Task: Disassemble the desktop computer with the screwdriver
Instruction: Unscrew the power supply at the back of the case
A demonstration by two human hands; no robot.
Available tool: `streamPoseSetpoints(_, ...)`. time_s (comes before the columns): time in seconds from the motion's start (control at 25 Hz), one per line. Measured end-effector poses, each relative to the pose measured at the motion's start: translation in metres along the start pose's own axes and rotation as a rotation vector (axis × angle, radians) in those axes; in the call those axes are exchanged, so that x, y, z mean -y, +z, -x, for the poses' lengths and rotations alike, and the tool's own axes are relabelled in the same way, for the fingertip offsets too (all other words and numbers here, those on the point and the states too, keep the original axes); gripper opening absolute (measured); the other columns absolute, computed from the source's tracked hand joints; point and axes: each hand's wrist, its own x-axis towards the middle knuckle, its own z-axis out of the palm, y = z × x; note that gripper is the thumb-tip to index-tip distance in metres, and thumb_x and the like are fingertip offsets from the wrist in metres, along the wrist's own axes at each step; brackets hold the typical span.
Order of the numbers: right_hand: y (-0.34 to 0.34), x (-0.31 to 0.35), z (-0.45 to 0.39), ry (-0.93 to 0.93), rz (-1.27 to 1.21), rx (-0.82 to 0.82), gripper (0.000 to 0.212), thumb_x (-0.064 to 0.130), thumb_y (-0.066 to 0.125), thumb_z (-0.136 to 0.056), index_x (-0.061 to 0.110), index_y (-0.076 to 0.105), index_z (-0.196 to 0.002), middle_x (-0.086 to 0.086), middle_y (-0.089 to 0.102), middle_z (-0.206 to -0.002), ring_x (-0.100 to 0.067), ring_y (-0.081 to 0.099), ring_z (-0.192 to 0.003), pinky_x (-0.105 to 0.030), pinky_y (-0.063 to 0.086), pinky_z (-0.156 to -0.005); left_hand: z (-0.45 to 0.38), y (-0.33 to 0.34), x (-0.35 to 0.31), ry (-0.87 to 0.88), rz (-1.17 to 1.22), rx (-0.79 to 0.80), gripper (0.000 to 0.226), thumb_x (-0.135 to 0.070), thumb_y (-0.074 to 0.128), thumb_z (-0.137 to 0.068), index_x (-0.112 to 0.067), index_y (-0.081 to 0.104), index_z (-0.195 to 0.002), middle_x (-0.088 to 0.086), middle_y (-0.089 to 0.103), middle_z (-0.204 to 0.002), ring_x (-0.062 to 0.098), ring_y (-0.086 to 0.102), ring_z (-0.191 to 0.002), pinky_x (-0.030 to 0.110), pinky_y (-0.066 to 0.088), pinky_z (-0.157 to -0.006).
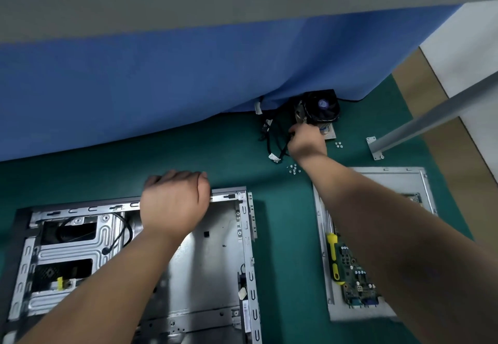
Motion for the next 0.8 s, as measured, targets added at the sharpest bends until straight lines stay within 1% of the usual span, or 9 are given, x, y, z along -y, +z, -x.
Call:
streamPoseSetpoints(0.2,-0.002,-0.011,0.013,-0.018,-0.064,0.01,0.04,0.009,0.051,-0.092,0.013,0.063,-0.13,-0.015,0.051,-0.135,-0.038,0.056,-0.116,-0.037,0.047,-0.095,-0.001,-0.002,-0.001,-0.012,0.011,0.029,0.045,-0.03,0.038,-0.099,-0.017,0.067,-0.067,0.005,0.071,-0.072,0.033,0.066,-0.076,0.039,0.041,-0.072)
streamPoseSetpoints(0.32,-0.013,-0.01,0.045,-0.071,-0.168,0.012,0.041,0.014,0.056,-0.094,0.015,0.064,-0.134,-0.014,0.053,-0.138,-0.033,0.059,-0.116,-0.029,0.046,-0.097,0.001,-0.009,-0.002,-0.032,0.056,0.082,0.048,-0.033,0.035,-0.099,-0.017,0.067,-0.069,0.005,0.072,-0.075,0.033,0.067,-0.079,0.038,0.043,-0.073)
streamPoseSetpoints(0.4,-0.018,-0.006,0.082,-0.151,-0.206,0.02,0.038,0.019,0.061,-0.095,0.015,0.066,-0.133,-0.014,0.06,-0.133,-0.031,0.063,-0.113,-0.03,0.047,-0.1,0.0,-0.015,-0.001,-0.027,0.108,0.139,0.05,-0.04,0.03,-0.102,-0.021,0.072,-0.084,0.0,0.076,-0.091,0.029,0.067,-0.094,0.037,0.045,-0.082)
streamPoseSetpoints(0.44,-0.019,-0.003,0.103,-0.196,-0.23,0.03,0.038,0.023,0.063,-0.096,0.014,0.066,-0.133,-0.014,0.062,-0.131,-0.03,0.064,-0.111,-0.03,0.047,-0.1,-0.001,-0.017,0.002,-0.012,0.179,0.15,0.046,-0.042,0.03,-0.104,-0.026,0.073,-0.098,-0.004,0.076,-0.105,0.026,0.065,-0.106,0.037,0.044,-0.089)
streamPoseSetpoints(0.52,-0.021,0.005,0.144,-0.29,-0.274,0.114,0.042,0.03,0.063,-0.099,0.013,0.062,-0.138,-0.011,0.06,-0.135,-0.024,0.065,-0.109,-0.027,0.045,-0.101,0.004,-0.024,0.012,0.021,0.395,0.161,0.032,-0.041,0.044,-0.104,-0.036,0.063,-0.13,-0.009,0.067,-0.132,0.021,0.055,-0.128,0.037,0.036,-0.101)
streamPoseSetpoints(0.6,-0.017,0.012,0.178,-0.392,-0.214,0.214,0.053,0.036,0.06,-0.1,0.016,0.05,-0.148,-0.007,0.05,-0.148,-0.022,0.056,-0.127,-0.028,0.039,-0.11,0.026,-0.035,0.023,0.039,0.587,0.145,0.041,-0.032,0.057,-0.101,-0.029,0.057,-0.141,-0.003,0.062,-0.141,0.025,0.052,-0.134,0.04,0.034,-0.107)
streamPoseSetpoints(0.64,-0.014,0.016,0.191,-0.445,-0.149,0.25,0.06,0.037,0.059,-0.101,0.016,0.04,-0.154,-0.006,0.041,-0.156,-0.022,0.048,-0.137,-0.031,0.035,-0.116,0.044,-0.04,0.029,0.018,0.629,0.067,0.041,-0.028,0.058,-0.099,-0.024,0.059,-0.14,0.001,0.062,-0.141,0.028,0.053,-0.133,0.041,0.036,-0.108)
streamPoseSetpoints(0.72,-0.008,0.024,0.209,-0.48,-0.063,0.287,0.077,0.038,0.059,-0.1,0.017,0.018,-0.162,-0.002,0.018,-0.168,-0.027,0.033,-0.148,-0.039,0.031,-0.121,0.087,-0.043,0.043,-0.078,0.615,-0.07,0.046,-0.026,0.057,-0.09,-0.017,0.062,-0.136,0.004,0.06,-0.142,0.029,0.052,-0.134,0.046,0.039,-0.11)
streamPoseSetpoints(0.8,-0.002,0.034,0.217,-0.503,0.0,0.282,0.085,0.033,0.059,-0.1,0.021,0.004,-0.164,0.005,0.0,-0.171,-0.03,0.024,-0.152,-0.045,0.03,-0.121,0.13,-0.041,0.054,-0.208,0.531,-0.079,0.052,-0.024,0.061,-0.087,-0.017,0.059,-0.139,0.004,0.053,-0.149,0.03,0.044,-0.141,0.052,0.037,-0.113)
